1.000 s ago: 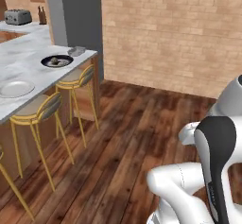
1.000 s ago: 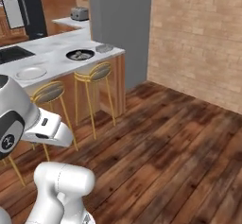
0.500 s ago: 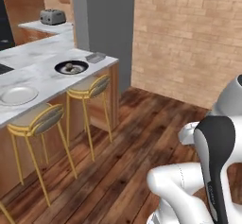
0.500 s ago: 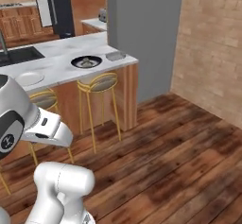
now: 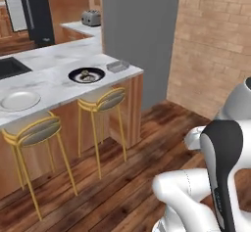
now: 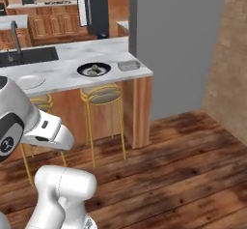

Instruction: Place two dumplings into each of the tupperware containers and then place the containers in the fridge.

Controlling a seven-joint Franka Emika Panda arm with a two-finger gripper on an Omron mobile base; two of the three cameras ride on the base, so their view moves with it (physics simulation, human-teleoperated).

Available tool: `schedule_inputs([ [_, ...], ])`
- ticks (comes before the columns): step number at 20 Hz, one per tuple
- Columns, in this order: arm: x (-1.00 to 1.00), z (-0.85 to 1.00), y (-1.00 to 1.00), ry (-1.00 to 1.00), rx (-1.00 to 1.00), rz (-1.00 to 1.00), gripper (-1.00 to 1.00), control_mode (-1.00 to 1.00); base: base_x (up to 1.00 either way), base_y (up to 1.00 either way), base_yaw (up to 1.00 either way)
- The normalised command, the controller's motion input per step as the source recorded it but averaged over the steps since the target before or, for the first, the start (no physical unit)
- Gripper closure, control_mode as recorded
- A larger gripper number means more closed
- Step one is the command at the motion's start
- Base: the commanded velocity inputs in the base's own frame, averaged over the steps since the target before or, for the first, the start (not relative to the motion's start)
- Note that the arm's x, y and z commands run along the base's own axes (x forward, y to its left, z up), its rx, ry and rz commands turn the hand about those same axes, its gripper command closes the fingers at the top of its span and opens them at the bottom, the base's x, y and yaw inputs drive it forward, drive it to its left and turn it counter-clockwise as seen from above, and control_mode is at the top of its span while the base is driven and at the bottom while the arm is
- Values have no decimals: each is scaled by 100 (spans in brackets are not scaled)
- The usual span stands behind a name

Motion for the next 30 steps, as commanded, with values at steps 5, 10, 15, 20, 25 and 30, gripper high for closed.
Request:
schedule_inputs([
  [5,0,0,0,0,0,0,-100,100,48,-89,47],
  [10,0,0,0,0,0,0,-100,100,42,-91,43],
  [15,0,0,0,0,0,0,-100,100,60,-74,30],
  [20,0,0,0,0,0,0,-100,100,77,-40,40],
  [25,0,0,0,0,0,0,-100,100,83,-45,41],
  [30,0,0,0,0,0,0,-100,100,86,-42,11],
])
